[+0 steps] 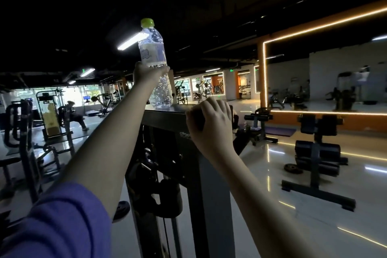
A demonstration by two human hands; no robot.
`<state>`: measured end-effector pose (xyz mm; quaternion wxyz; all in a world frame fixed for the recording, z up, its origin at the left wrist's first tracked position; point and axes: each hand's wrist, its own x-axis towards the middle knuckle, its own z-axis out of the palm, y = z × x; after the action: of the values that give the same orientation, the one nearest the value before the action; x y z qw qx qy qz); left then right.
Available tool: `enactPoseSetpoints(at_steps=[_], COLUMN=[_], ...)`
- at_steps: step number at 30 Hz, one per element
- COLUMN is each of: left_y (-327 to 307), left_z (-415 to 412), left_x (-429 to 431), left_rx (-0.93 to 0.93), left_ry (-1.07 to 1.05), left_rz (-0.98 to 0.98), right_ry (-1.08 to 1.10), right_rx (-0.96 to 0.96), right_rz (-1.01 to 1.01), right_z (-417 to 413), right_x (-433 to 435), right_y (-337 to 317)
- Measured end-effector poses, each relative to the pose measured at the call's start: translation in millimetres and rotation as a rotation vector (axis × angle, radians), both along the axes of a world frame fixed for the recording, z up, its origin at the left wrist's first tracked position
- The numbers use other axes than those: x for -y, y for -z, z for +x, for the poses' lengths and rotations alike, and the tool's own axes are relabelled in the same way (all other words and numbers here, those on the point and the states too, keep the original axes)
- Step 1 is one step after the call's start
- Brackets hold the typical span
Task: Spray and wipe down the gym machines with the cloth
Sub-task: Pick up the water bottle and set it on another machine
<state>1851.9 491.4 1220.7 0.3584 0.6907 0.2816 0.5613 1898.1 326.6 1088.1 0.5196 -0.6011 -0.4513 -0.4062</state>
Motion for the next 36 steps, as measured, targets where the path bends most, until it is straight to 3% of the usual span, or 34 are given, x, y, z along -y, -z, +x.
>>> enactPoseSetpoints(at_steps=[14,24,28,32,36], left_y=[20.3,140.0,185.6,227.3,278.5], left_z=[-73.8,-145.4,-158.8,-179.5,-222.0], left_x=[37.8,120.8,155.0,181.2,217.7], left_rx=[-0.014,-0.16,-0.129,-0.062,-0.059], left_ry=[0.148,0.251,0.212,0.146,0.062], left_rz=[0.148,0.017,-0.095,-0.274,-0.416], right_ry=[0.045,-0.073,-0.215,-0.506,-0.722], right_rx=[-0.154,-0.152,-0.17,-0.468,-0.751], right_rz=[-0.14,-0.262,-0.18,-0.107,-0.196], right_z=[-14.4,-21.2,-27.9,-50.9,-95.1], right_x=[12.2,36.0,51.1,82.8,119.1], right_y=[-7.1,-9.9,7.3,59.7,118.9])
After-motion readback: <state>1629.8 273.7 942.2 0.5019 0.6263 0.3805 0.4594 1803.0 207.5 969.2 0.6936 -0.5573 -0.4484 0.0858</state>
